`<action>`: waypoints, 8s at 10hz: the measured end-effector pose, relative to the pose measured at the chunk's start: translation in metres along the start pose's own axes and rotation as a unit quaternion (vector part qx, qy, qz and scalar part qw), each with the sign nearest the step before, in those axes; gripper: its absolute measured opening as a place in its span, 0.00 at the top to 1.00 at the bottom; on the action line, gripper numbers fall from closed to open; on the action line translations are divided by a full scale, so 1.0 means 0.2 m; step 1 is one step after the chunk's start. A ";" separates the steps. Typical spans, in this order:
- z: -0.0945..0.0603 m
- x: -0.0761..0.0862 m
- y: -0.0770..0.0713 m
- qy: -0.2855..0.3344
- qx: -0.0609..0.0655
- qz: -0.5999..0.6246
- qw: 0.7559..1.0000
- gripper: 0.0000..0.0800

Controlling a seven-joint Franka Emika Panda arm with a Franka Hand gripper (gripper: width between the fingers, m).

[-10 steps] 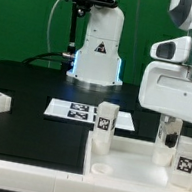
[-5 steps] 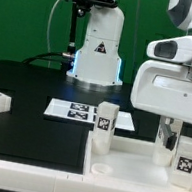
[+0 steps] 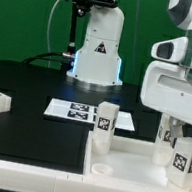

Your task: Assemble square table

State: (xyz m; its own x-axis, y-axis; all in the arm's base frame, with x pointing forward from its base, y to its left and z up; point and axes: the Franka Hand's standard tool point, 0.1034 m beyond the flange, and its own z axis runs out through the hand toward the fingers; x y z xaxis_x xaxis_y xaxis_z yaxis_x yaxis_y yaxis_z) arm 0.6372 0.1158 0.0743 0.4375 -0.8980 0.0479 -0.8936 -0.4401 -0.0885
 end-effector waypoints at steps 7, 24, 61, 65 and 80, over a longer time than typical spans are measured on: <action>0.01 0.00 -0.01 -0.028 0.014 0.220 0.975 0.64; 0.00 0.04 0.00 0.003 0.007 -0.122 0.993 0.64; -0.03 0.05 0.00 -0.024 -0.010 0.196 0.980 0.64; -0.01 0.04 -0.01 -0.028 -0.013 0.400 0.916 0.64; -0.21 0.18 -0.02 -0.030 0.018 0.321 0.946 0.19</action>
Offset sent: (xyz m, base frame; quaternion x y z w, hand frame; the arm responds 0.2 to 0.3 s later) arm 0.0175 0.0139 0.0014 0.0670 -0.0609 0.3440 0.9346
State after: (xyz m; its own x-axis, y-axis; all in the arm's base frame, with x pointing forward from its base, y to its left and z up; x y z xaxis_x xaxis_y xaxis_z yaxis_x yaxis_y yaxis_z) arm 0.6523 0.0855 0.1183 -0.1888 -0.9784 -0.0842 -0.9736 0.1977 -0.1138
